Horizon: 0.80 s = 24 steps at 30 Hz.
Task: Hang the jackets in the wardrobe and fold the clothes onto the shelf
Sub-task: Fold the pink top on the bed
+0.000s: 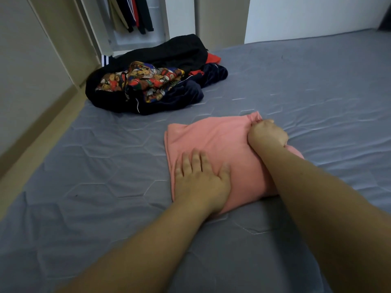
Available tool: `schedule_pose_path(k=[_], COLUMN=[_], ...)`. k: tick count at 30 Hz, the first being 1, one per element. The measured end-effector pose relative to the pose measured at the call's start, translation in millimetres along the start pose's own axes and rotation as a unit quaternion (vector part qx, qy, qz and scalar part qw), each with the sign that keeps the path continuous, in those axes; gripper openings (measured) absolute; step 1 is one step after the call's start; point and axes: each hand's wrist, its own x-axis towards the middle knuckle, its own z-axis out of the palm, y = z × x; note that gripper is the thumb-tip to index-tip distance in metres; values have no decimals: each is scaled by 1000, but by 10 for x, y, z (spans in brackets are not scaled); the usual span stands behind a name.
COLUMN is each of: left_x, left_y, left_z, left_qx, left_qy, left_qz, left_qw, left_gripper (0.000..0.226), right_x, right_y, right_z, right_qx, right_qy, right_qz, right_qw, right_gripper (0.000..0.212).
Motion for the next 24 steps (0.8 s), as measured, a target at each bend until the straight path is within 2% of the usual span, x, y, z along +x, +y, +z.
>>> schedule_pose_path(k=[3, 4, 6, 9, 10, 12, 13, 15, 17, 19, 21, 24], left_x=[162, 244, 481, 905, 1029, 1190, 1248, 1291, 1309, 1330, 1402, 1490], left_y=[41, 57, 72, 60, 22, -125, -217, -404, -560, -669, -727, -837], left_z=[-142, -197, -350, -584, -633, -683, -685, -685, -669, -649, -648, -734], left_qx=[-1, 5, 18, -58, -85, -72, -51, -31, -48, -52, -59, -220], left_qy=[-42, -40, 14, 121, 146, 167, 185, 229, 224, 188, 168, 130], left_qz=[-47, -54, -43, -57, -84, -117, -100, -2, 117, 168, 144, 62], left_qw=[998, 998, 999, 989, 982, 976, 976, 973, 966, 966, 973, 965], left_gripper=[85, 85, 78, 64, 60, 49, 45, 35, 28, 25, 33, 45], right_x=[-15, -15, 11, 23, 27, 37, 62, 114, 158, 171, 184, 195], right_y=[37, 68, 138, 205, 211, 206, 198, 182, 176, 155, 147, 137], right_z=[-36, -51, -80, -96, -89, -55, -36, 3, 35, 46, 36, 20], right_qx=[56, 80, 136, 181, 179, 170, 170, 176, 176, 174, 173, 176], right_qy=[10, 9, 0, 14, 29, 49, 51, 35, 19, 12, 12, 1], right_qz=[-1, -5, -7, -20, -34, -56, -62, -58, -50, -51, -48, -32], right_qw=[998, 997, 991, 983, 983, 983, 982, 982, 983, 983, 984, 984], right_gripper=[72, 78, 82, 77, 72, 61, 57, 53, 53, 55, 55, 53])
